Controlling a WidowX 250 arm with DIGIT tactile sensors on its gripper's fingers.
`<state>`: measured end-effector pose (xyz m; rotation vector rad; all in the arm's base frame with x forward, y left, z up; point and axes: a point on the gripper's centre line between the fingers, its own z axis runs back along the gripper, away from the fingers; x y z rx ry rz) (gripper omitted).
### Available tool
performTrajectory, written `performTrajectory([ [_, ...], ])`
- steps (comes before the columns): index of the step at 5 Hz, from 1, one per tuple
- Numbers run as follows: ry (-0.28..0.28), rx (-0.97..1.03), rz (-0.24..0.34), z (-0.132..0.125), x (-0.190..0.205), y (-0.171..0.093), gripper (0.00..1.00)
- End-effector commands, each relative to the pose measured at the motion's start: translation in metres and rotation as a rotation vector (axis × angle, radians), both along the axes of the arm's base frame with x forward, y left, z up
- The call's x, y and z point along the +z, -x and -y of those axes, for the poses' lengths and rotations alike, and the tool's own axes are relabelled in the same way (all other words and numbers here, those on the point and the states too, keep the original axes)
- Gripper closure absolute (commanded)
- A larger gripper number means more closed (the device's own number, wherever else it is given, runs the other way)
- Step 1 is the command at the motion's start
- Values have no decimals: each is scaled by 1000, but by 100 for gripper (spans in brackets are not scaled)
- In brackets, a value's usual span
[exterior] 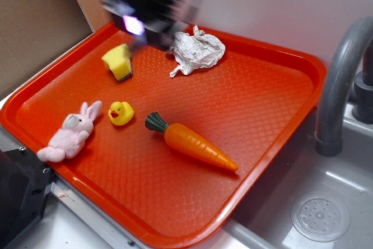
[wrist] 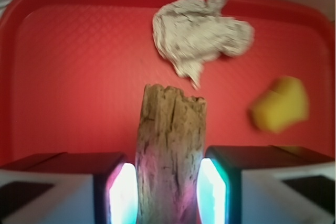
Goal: Grab the wood chip.
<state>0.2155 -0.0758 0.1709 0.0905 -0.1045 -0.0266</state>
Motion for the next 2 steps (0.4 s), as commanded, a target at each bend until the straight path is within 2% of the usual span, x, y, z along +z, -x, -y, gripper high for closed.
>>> performTrajectory([
  [1,-79,95,137,-34,61,12,100],
  [2,-94,173,79,-50,52,0,100],
])
